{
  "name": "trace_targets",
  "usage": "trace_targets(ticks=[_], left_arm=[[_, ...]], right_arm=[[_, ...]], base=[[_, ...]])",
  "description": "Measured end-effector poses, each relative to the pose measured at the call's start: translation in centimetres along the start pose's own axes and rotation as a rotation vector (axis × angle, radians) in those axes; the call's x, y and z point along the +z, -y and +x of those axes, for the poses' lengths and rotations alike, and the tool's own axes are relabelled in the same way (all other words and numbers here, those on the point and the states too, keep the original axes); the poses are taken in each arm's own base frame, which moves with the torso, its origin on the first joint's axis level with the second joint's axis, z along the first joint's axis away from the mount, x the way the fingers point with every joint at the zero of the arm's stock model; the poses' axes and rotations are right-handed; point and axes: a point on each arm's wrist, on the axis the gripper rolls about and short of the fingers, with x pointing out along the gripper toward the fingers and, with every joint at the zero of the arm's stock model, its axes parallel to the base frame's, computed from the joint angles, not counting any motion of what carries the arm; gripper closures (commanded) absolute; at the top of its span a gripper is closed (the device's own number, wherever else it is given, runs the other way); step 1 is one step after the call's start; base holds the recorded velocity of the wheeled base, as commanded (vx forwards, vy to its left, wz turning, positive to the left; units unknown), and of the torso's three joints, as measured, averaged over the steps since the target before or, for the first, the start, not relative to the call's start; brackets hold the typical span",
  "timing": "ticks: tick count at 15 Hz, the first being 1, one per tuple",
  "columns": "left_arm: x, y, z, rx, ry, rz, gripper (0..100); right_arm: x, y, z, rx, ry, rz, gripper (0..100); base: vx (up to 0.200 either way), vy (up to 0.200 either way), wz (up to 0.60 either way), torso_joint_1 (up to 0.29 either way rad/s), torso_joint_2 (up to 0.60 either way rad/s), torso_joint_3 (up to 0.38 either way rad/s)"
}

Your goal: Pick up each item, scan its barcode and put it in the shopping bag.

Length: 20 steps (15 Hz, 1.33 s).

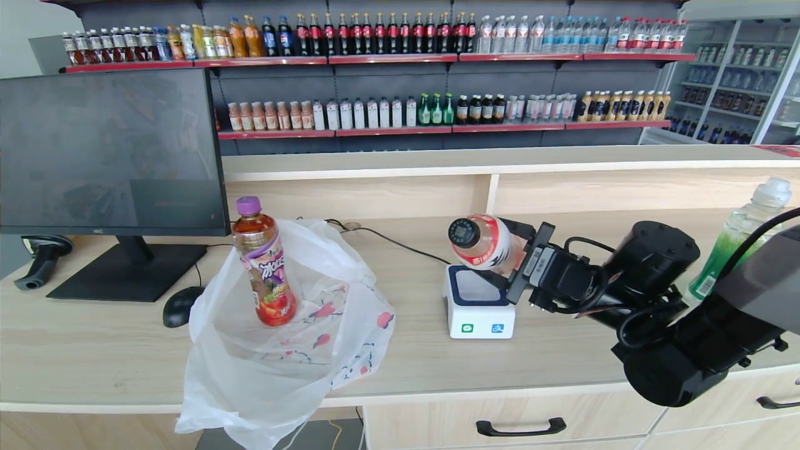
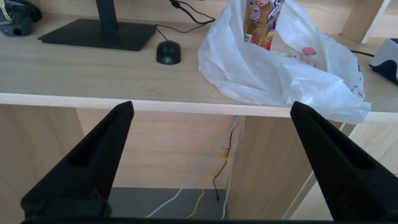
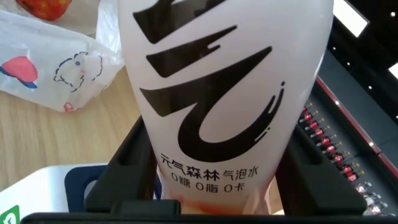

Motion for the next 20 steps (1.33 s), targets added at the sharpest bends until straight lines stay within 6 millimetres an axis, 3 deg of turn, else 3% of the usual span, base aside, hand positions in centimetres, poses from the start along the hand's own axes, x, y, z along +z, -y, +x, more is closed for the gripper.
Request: trace_targets(ticks=[10, 20], left_arm=[[0.0, 0.0, 0.0, 0.000, 0.000, 0.002, 0], [0.0, 0.0, 0.0, 0.000, -0.002, 0.002, 0]], right_arm=[[-1.3, -1.0, 0.2, 0.064, 0.029, -0.007, 100], [-1.5, -0.7, 0.4, 0.053, 0.029, -0.008, 100]], base=[[0.000, 0.000, 0.00, 0.000, 0.00, 0.000], [0.000, 0.000, 0.00, 0.000, 0.00, 0.000]])
